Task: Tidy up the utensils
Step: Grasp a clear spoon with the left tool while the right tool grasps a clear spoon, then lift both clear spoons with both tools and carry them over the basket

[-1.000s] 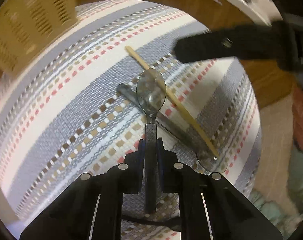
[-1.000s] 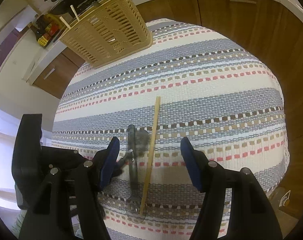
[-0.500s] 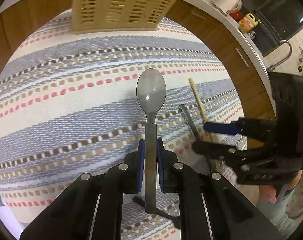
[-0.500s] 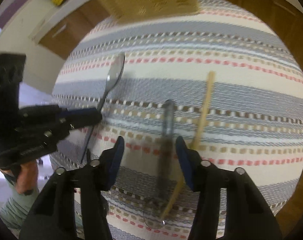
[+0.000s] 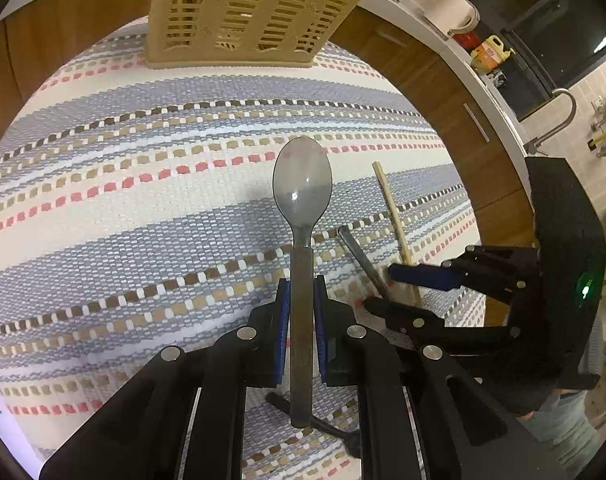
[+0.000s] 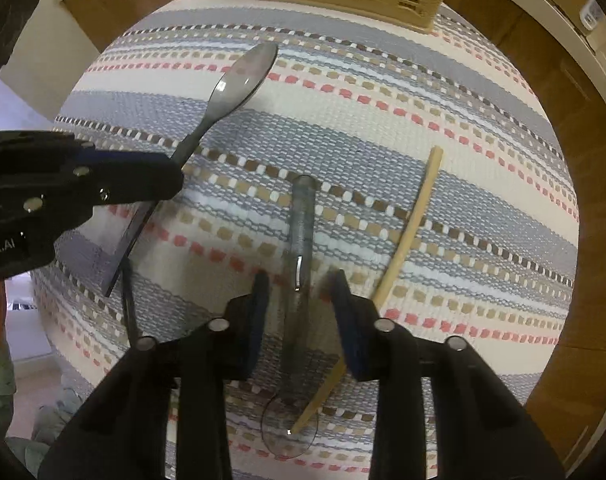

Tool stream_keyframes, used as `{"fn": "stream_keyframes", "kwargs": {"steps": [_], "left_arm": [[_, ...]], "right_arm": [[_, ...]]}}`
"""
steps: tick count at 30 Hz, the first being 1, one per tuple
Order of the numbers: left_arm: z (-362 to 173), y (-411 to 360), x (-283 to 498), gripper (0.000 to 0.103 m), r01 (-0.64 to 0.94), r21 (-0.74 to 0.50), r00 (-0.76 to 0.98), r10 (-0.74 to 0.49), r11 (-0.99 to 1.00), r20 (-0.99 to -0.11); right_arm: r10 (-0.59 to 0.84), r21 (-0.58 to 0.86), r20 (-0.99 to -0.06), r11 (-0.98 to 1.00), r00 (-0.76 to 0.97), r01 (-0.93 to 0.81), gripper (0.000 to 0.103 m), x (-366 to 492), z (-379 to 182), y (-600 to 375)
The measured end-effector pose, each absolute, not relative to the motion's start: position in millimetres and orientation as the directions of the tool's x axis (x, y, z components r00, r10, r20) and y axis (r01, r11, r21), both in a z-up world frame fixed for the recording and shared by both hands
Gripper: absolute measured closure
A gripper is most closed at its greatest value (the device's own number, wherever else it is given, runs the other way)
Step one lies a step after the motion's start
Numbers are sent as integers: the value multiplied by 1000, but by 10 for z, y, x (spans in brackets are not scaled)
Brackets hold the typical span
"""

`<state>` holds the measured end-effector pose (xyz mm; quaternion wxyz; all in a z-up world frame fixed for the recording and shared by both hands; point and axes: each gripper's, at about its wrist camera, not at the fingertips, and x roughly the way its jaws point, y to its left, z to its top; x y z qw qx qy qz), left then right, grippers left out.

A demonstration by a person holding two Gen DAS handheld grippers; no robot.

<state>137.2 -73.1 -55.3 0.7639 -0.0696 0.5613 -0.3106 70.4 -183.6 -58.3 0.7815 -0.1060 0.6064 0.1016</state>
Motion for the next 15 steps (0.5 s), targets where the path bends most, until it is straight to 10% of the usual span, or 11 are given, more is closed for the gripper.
{"fn": "stream_keyframes", "kwargs": {"steps": [1, 15], "left_arm": [[-545, -710, 1371, 93, 395, -457, 179, -555, 797, -812], [-209, -337, 1382, 93, 361, -500, 295, -606, 787, -739]], "right_arm": [[20, -52, -970, 956, 244, -288, 93, 711, -579, -1823], [453, 351, -781, 888, 430, -297, 93, 692, -92, -2222]]}}
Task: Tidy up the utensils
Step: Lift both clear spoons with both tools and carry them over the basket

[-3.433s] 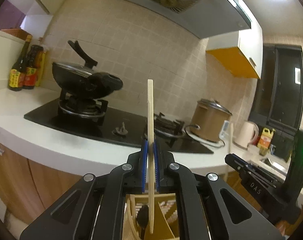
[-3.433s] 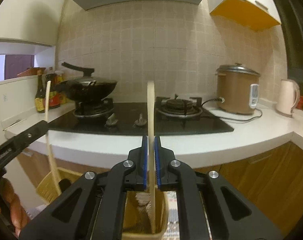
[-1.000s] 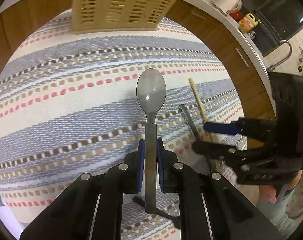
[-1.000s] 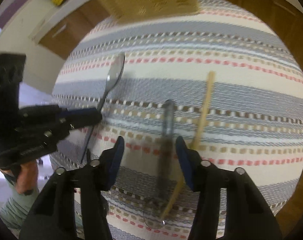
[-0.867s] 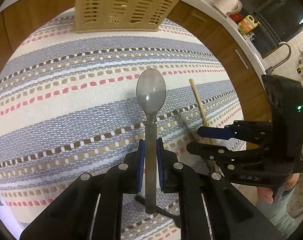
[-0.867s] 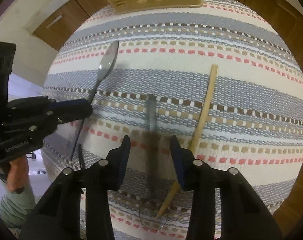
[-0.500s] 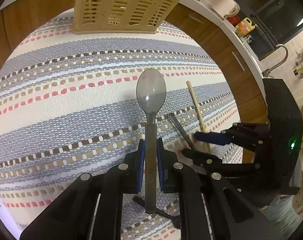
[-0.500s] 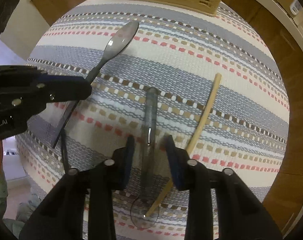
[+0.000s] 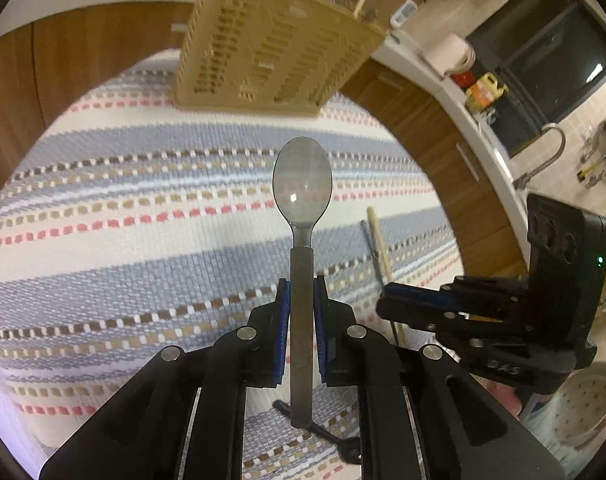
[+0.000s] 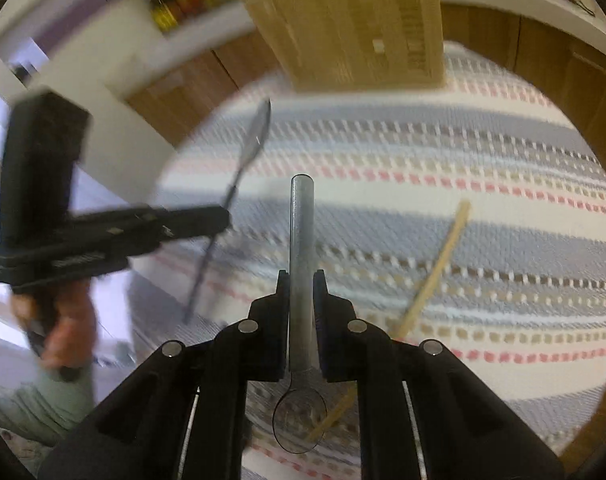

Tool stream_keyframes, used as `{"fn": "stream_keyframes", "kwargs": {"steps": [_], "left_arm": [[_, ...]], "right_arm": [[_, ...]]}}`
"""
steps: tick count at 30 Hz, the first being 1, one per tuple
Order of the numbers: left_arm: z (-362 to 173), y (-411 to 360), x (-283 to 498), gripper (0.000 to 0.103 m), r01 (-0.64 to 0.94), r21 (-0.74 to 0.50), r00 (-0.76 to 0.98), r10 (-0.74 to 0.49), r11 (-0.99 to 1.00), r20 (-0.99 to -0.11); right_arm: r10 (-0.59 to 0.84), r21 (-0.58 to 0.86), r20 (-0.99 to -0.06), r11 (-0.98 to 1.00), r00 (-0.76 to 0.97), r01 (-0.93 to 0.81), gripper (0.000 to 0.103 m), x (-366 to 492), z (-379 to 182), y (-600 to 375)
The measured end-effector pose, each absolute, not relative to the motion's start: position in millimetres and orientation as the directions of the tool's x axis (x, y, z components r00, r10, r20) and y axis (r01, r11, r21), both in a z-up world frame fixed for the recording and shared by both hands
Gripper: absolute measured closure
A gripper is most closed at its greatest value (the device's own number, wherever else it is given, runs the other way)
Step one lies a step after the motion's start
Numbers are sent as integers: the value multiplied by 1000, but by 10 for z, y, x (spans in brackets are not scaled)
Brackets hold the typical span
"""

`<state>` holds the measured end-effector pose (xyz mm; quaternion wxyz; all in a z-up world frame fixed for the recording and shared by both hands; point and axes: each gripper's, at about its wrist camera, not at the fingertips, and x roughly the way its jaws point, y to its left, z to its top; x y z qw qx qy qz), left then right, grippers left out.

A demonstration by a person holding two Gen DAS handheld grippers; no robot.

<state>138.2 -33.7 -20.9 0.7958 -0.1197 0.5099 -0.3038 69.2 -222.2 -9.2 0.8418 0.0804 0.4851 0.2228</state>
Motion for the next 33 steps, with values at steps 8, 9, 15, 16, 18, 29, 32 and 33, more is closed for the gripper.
{"fn": "stream_keyframes", "kwargs": {"steps": [8, 9, 15, 16, 18, 29, 32, 33], "left_arm": [[302, -175, 1376, 93, 396, -495, 450, -634, 773, -629], [380, -158, 1389, 93, 403, -493, 472, -637, 771, -610], [828, -78, 1541, 93, 415, -471, 615, -622, 778, -484], [912, -57, 1601, 93, 413, -466, 643, -612, 783, -460], [1027, -69, 1683, 93, 414, -450, 676, -598, 791, -430], [1385, -240, 2137, 93, 434, -414, 791, -558, 800, -250], [1384, -326, 2276, 93, 424, -368, 826, -520, 828, -219], [1365, -336, 2319, 93, 420, -359, 834, -511, 833, -210]], "right_arm": [[642, 448, -460, 764, 613, -464, 93, 595, 549, -2422], [638, 441, -446, 767, 627, -466, 93, 591, 605, -2448], [597, 413, -361, 791, 716, -451, 93, 907, 879, -2612], [589, 407, -354, 797, 727, -447, 93, 979, 929, -2640], [570, 390, -345, 810, 745, -439, 93, 1082, 999, -2674], [447, 305, -253, 878, 858, -368, 93, 1738, 1410, -2812], [394, 269, -243, 906, 887, -328, 93, 1918, 1436, -2785], [373, 253, -243, 915, 895, -313, 93, 2011, 1429, -2769]]}}
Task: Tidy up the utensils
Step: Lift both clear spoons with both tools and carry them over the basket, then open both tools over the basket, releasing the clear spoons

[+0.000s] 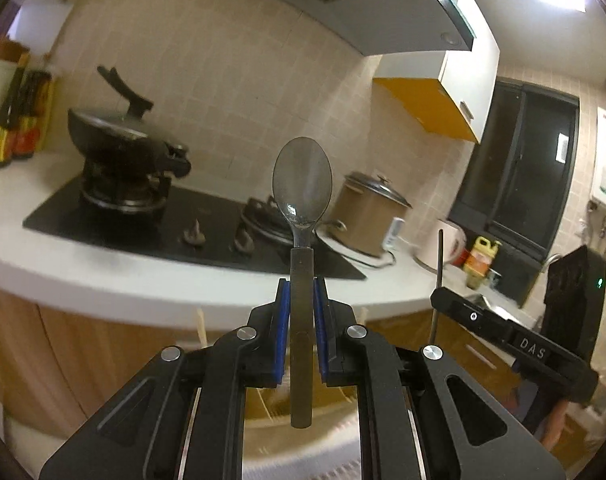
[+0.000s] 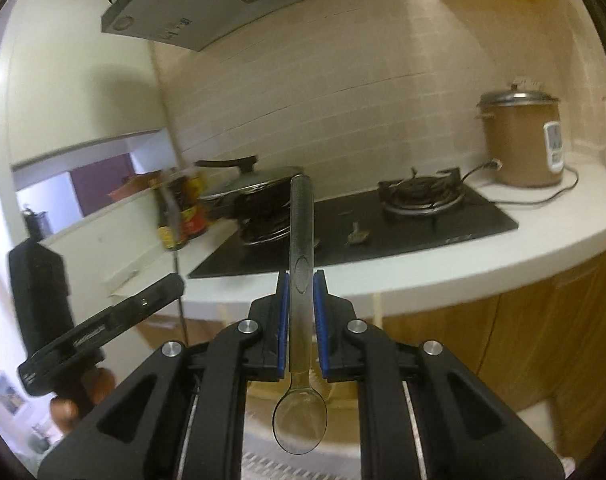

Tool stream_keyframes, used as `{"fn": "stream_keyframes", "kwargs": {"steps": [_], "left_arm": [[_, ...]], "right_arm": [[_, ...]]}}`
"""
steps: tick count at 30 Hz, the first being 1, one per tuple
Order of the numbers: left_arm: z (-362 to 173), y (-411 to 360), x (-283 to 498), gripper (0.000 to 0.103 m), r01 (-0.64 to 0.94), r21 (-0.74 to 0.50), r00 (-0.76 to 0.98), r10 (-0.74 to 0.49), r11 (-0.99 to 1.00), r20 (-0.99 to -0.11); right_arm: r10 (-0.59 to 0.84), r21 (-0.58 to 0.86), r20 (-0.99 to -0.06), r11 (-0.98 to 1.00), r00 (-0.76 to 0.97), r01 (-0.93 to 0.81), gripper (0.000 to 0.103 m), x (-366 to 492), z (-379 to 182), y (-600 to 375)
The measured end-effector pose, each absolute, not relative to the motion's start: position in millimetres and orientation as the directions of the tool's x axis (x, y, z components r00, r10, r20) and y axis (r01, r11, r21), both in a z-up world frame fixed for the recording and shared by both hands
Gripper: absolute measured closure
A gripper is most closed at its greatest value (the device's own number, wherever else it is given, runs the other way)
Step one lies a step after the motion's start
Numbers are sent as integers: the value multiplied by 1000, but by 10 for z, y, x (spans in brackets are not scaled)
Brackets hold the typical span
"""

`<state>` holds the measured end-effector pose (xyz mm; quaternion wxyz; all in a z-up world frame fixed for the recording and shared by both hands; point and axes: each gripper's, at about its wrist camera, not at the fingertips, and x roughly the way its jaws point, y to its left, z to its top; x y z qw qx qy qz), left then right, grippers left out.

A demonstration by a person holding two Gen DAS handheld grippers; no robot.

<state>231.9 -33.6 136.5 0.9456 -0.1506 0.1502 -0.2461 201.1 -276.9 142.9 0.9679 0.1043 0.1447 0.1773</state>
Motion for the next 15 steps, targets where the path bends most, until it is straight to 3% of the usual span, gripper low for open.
{"fn": "stream_keyframes", "kwargs": {"steps": [7, 15], "left_arm": [[1103, -346, 2685, 93, 384, -351, 862, -467, 854, -194], [835, -336, 2863, 93, 382, -361, 854, -474, 851, -213]], "right_arm": [[270, 167, -228, 957, 935, -236, 93, 2353, 1353, -2729], [250, 202, -238, 958, 939, -204, 93, 2639, 1137, -2859]]}}
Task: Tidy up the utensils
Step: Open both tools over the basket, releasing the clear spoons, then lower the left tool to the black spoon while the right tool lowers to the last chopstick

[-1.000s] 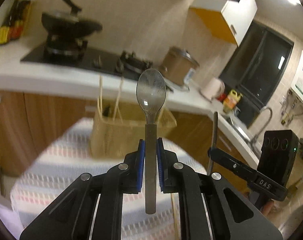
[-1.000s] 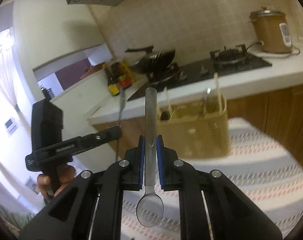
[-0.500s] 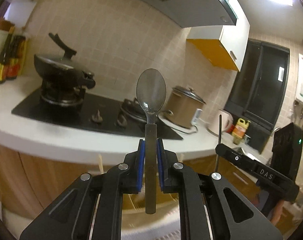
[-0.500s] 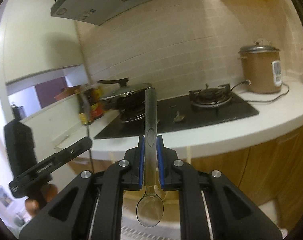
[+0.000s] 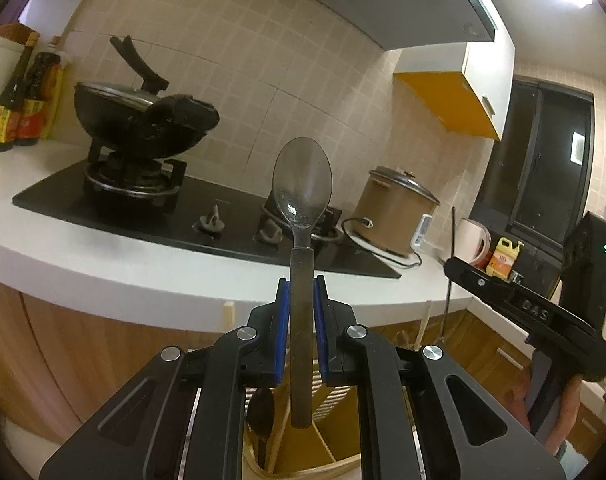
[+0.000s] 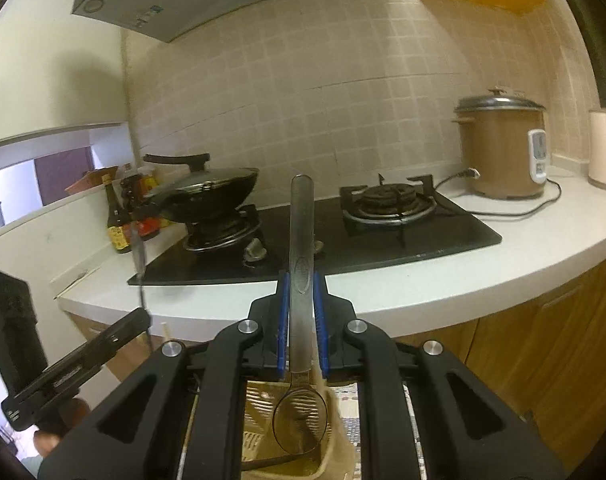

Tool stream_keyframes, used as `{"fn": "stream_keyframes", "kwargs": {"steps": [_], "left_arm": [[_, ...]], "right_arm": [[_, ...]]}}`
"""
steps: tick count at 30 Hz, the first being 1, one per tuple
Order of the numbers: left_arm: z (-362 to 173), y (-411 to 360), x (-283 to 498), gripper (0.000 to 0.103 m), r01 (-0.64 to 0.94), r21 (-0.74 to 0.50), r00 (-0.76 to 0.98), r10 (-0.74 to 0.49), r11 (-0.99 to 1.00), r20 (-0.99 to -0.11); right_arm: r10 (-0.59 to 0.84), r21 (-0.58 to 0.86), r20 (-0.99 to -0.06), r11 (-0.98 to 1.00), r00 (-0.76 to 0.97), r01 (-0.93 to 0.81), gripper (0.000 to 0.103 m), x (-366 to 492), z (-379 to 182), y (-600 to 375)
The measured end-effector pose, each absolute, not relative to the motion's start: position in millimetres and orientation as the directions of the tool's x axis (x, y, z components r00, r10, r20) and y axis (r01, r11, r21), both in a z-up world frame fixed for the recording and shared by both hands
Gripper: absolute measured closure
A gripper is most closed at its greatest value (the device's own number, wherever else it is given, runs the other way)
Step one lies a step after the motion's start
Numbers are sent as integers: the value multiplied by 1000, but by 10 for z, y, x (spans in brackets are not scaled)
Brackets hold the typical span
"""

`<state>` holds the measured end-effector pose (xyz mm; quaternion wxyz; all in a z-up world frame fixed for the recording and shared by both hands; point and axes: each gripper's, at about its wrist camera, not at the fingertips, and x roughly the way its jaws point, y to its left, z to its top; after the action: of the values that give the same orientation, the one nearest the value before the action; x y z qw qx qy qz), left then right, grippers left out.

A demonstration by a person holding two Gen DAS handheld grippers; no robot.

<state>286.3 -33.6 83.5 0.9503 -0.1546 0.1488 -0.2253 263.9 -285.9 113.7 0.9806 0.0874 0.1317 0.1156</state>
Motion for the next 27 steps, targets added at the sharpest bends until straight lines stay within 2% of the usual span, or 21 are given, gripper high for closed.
{"fn": "stream_keyframes", "kwargs": {"steps": [12, 13, 14, 15, 17, 18, 20, 22, 23, 27], "left_arm": [[722, -338, 2817, 93, 391, -345, 842, -483, 853, -240], [719, -323, 2793, 92, 385, -349, 842, -480, 855, -246], [720, -307, 2768, 83, 386, -353, 840, -483, 852, -247], [730, -287, 2742, 78, 388, -359, 836, -488, 849, -252], [777, -222, 2633, 77, 382, -365, 837, -486, 849, -253], [817, -167, 2560, 77, 383, -372, 835, -489, 846, -253], [872, -91, 2438, 70, 380, -386, 829, -495, 841, -260], [930, -17, 2284, 64, 374, -398, 816, -502, 838, -289], [953, 15, 2198, 64, 370, -408, 802, -509, 835, -313], [992, 79, 1894, 64, 361, -428, 752, -530, 828, -392]], "right_arm": [[237, 179, -239, 964, 942, -197, 93, 2531, 1022, -2792], [234, 177, -241, 965, 942, -195, 93, 2494, 1015, -2787], [235, 174, -249, 965, 939, -196, 92, 2447, 1011, -2782], [249, 174, -263, 962, 932, -209, 92, 2393, 1010, -2783], [263, 180, -276, 959, 925, -219, 91, 2275, 1020, -2809], [277, 187, -287, 955, 917, -230, 89, 2216, 1026, -2822], [305, 203, -310, 947, 900, -251, 74, 2070, 1043, -2855], [313, 219, -322, 943, 894, -251, 63, 1906, 1063, -2895], [318, 235, -328, 939, 889, -249, 59, 1805, 1081, -2926], [313, 261, -387, 939, 867, -222, 58, 1485, 1153, -2965]]}}
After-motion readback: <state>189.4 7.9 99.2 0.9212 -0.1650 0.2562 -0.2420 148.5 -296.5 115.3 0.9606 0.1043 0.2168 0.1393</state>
